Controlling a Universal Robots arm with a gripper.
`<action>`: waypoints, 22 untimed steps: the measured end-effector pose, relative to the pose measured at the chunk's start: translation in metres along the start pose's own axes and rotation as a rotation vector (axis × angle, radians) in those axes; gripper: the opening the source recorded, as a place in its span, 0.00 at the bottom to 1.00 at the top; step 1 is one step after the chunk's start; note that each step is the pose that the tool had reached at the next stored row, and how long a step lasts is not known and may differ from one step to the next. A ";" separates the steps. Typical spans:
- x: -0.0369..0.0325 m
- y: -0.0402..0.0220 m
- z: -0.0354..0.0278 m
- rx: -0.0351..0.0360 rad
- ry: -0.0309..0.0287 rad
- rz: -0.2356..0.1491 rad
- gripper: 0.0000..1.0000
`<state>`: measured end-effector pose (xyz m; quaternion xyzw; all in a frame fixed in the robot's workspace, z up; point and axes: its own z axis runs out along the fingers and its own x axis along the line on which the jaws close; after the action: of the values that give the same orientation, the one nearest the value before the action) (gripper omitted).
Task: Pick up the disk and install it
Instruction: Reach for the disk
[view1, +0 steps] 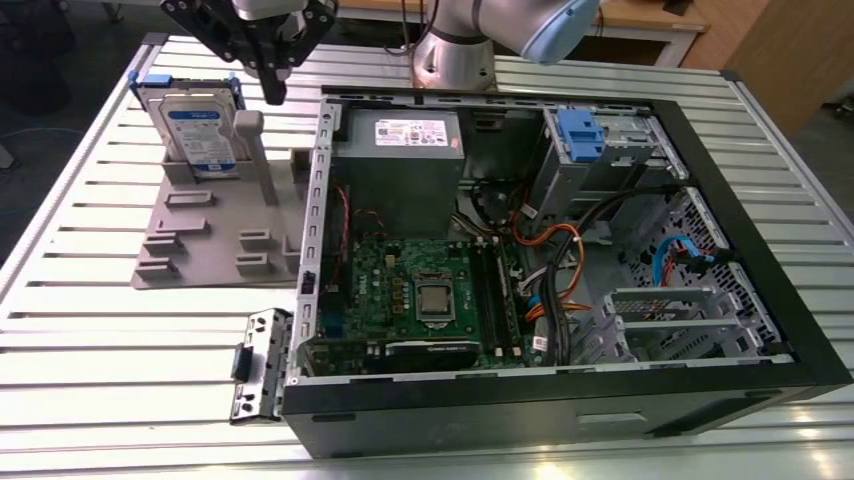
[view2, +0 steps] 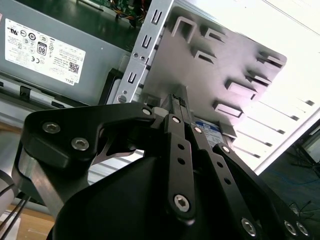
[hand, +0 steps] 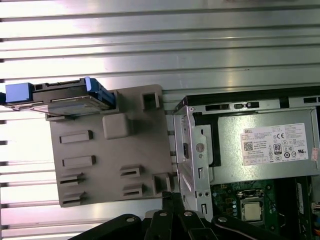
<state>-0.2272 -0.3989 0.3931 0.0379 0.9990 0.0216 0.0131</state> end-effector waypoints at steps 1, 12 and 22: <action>0.0003 0.0000 0.0000 -0.0001 0.0000 0.000 0.10; 0.0049 -0.0004 -0.0001 0.0000 0.0000 0.000 0.10; 0.0095 -0.0007 -0.0002 -0.0001 -0.0001 0.000 0.10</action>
<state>-0.2367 -0.3989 0.3930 0.0378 0.9990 0.0216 0.0131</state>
